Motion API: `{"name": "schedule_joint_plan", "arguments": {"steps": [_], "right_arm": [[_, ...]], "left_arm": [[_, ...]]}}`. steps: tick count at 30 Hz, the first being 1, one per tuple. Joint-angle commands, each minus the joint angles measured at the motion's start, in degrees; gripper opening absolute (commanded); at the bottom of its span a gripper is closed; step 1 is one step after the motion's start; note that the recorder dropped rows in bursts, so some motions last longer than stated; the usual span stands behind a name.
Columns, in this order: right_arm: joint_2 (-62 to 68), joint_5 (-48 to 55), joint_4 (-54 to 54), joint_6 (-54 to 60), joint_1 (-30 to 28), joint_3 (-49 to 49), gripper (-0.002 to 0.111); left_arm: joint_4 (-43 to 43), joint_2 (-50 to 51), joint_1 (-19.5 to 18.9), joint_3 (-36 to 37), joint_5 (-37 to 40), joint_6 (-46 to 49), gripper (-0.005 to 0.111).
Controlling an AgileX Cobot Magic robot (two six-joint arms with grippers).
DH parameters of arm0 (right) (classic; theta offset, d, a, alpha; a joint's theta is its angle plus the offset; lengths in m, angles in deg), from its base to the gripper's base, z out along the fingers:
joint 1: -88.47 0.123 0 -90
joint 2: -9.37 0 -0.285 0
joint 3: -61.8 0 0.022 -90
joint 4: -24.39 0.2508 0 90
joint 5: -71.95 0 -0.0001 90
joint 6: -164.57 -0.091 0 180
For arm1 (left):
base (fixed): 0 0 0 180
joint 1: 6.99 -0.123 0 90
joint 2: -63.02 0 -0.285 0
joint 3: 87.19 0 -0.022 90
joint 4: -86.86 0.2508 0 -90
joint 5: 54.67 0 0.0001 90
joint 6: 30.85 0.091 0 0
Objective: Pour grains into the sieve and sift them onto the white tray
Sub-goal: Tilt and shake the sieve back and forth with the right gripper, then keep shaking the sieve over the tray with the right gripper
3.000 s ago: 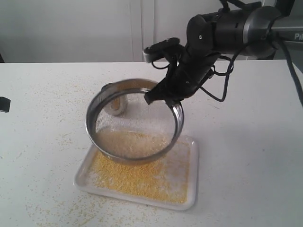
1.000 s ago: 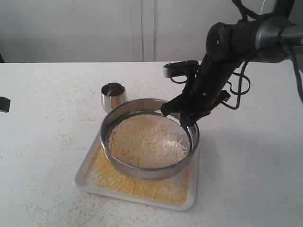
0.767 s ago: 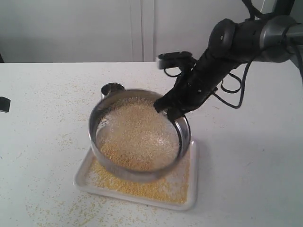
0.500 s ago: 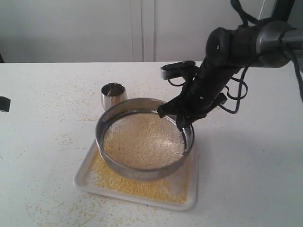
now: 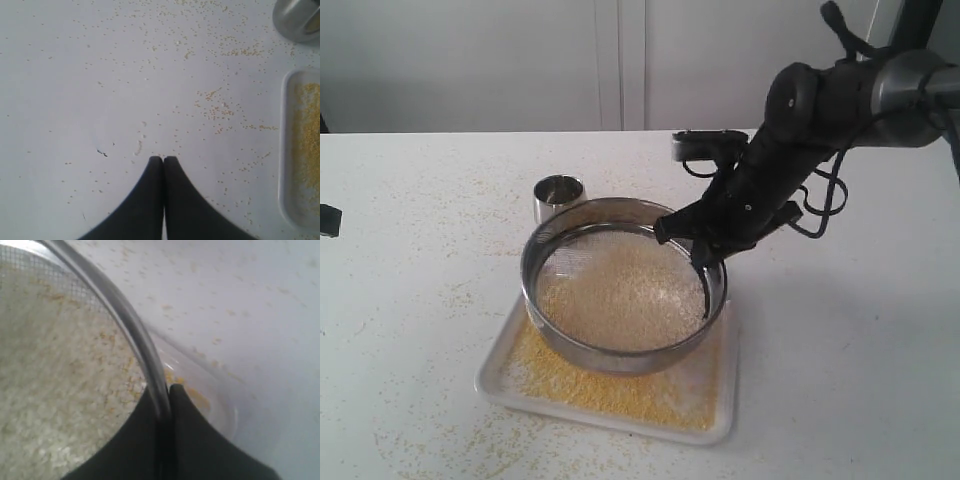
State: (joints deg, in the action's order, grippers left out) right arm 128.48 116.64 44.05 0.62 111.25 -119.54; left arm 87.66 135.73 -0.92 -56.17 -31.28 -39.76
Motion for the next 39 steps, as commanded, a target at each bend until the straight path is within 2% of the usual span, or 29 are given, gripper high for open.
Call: {"name": "schedule_joint_plan", "arguments": {"steps": [1, 2, 3, 4, 5, 6, 7, 8, 9, 10, 11, 12, 14, 15, 16, 19, 20, 21, 23, 24, 25, 28, 29, 30, 33, 34, 37, 38, 39], "right_arm": [[-2.0, -1.8, -10.4, -21.2, 0.1, -0.6, 0.000], [-2.0, -2.1, -9.3, -21.8, 0.2, -0.6, 0.000], [-2.0, 1.5, -1.6, -0.1, 2.1, -0.7, 0.000], [-2.0, 5.7, -0.4, 11.5, 2.6, -0.8, 0.000], [-2.3, 6.4, -6.0, 15.7, 2.8, -0.7, 0.000], [-2.3, 2.7, -9.6, 1.5, 2.0, -0.7, 0.000], [-2.4, -2.0, -11.9, -22.8, 0.6, -0.7, 0.000], [-2.4, -2.7, -9.0, -20.7, 0.7, -0.7, 0.000], [-2.4, 0.4, 1.5, 2.0, 2.6, -0.8, 0.000], [-2.6, 4.7, 5.2, 17.3, 3.2, -0.9, 0.000], [-2.7, 7.4, 4.8, 25.0, 3.4, -0.9, 0.000], [-2.8, 5.3, 1.3, 17.4, 3.2, -0.8, 0.000], [-2.8, -3.7, -6.8, -14.5, 1.5, -0.7, 0.000], [-2.7, -4.7, -7.6, -20.8, 1.2, -0.7, 0.000], [-2.7, -4.7, -5.9, -17.6, 1.4, -0.7, 0.000], [-2.7, 5.4, 4.0, 19.3, 3.7, -1.0, 0.000], [-2.7, 6.2, 2.3, 19.2, 3.8, -1.0, 0.000], [-2.7, 2.9, -2.2, 11.3, 3.3, -0.9, 0.000], [-2.7, -2.5, -11.4, -14.2, 1.8, -0.8, 0.000], [-2.7, -3.3, -12.0, -21.5, 1.5, -0.8, 0.000], [-2.7, -3.6, -10.4, -19.4, 1.5, -0.8, 0.000], [-2.7, 5.6, -0.4, 15.9, 3.9, -0.9, 0.000], [-2.9, 8.3, -1.6, 22.5, 4.0, -0.9, 0.000], [-2.9, 6.0, -6.0, 17.4, 3.9, -0.9, 0.000], [-2.9, -3.2, -15.5, -22.8, 2.2, -0.8, 0.000], [-2.8, -3.8, -13.2, -20.3, 2.4, -0.8, 0.000], [-2.7, 3.2, -1.8, 13.3, 4.7, -0.8, 0.000], [-2.7, 5.2, -2.3, 18.1, 4.9, -0.8, 0.000], [-2.7, 3.7, -5.3, 13.0, 4.5, -0.8, 0.000]], "left_arm": [[-0.3, -0.4, -0.2, 0.5, 0.2, 0.0, 0.000], [-0.3, -0.4, -0.2, 0.5, 0.2, 0.0, 0.000], [-0.3, -0.4, -0.2, 0.5, 0.2, 0.0, 0.000], [-0.3, -0.4, -0.2, 0.5, 0.2, 0.0, 0.000], [-0.3, -0.4, -0.2, 0.5, 0.2, 0.0, 0.000], [-0.3, -0.4, -0.2, 0.5, 0.2, 0.0, 0.000], [-0.3, -0.4, -0.2, 0.5, 0.2, 0.0, 0.000], [-0.3, -0.4, -0.2, 0.5, 0.2, 0.0, 0.000], [-0.3, -0.4, -0.2, 0.5, 0.2, 0.0, 0.000], [-0.3, -0.4, -0.2, 0.5, 0.2, 0.0, 0.000], [-0.3, -0.4, -0.2, 0.5, 0.2, 0.0, 0.000], [-0.3, -0.4, -0.2, 0.5, 0.2, 0.0, 0.000], [-0.3, -0.4, -0.2, 0.5, 0.2, 0.0, 0.000], [-0.3, -0.4, -0.2, 0.5, 0.2, 0.0, 0.000], [-0.3, -0.4, -0.2, 0.5, 0.2, 0.0, 0.000], [-0.3, -0.4, -0.2, 0.5, 0.2, 0.0, 0.000], [-0.3, -0.4, -0.2, 0.5, 0.2, 0.0, 0.000], [-0.3, -0.4, -0.2, 0.5, 0.2, 0.0, 0.000], [-0.3, -0.4, -0.2, 0.5, 0.2, 0.0, 0.000], [-0.3, -0.4, -0.2, 0.5, 0.2, 0.0, 0.000], [-0.3, -0.4, -0.2, 0.5, 0.2, 0.0, 0.000], [-0.3, -0.4, -0.2, 0.5, 0.2, 0.0, 0.000], [-0.3, -0.4, -0.2, 0.5, 0.2, 0.0, 0.000], [-0.3, -0.4, -0.2, 0.5, 0.2, 0.0, 0.000], [-0.3, -0.4, -0.2, 0.5, 0.2, 0.0, 0.000], [-0.3, -0.4, -0.2, 0.5, 0.2, 0.0, 0.000], [-0.3, -0.4, -0.2, 0.5, 0.2, 0.0, 0.000], [-0.3, -0.4, -0.2, 0.5, 0.2, 0.0, 0.000], [-0.3, -0.4, -0.2, 0.5, 0.2, 0.0, 0.000]]}}
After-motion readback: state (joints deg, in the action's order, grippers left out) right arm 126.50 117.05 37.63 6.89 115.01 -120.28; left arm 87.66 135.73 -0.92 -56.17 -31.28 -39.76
